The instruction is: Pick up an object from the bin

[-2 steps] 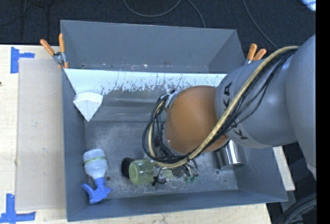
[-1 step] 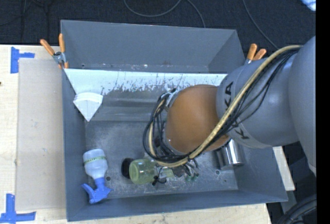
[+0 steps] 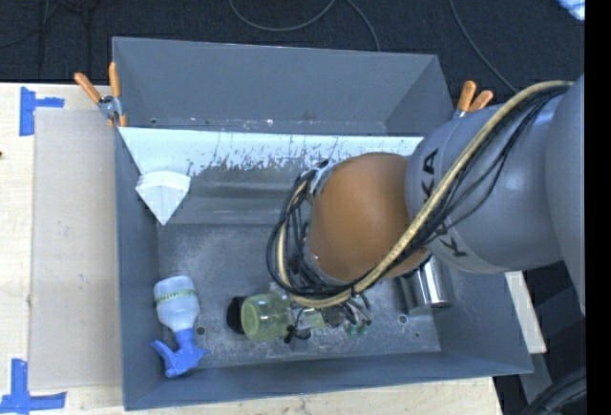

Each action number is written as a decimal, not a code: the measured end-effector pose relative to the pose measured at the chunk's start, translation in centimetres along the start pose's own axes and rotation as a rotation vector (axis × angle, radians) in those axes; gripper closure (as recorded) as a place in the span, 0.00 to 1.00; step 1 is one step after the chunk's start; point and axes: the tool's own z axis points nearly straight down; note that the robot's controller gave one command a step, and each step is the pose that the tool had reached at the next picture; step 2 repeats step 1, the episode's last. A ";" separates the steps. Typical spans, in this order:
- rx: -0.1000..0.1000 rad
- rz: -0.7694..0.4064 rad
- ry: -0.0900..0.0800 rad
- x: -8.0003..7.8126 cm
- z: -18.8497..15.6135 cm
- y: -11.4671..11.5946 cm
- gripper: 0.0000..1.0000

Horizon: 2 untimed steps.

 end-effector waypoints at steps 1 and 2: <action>0.000 0.000 -0.003 0.0 -1.6 0.0 1.00; 0.000 0.000 -0.003 0.0 -1.6 0.0 1.00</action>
Offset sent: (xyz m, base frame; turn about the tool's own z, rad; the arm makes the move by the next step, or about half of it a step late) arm 0.0000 0.0000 0.0091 0.0000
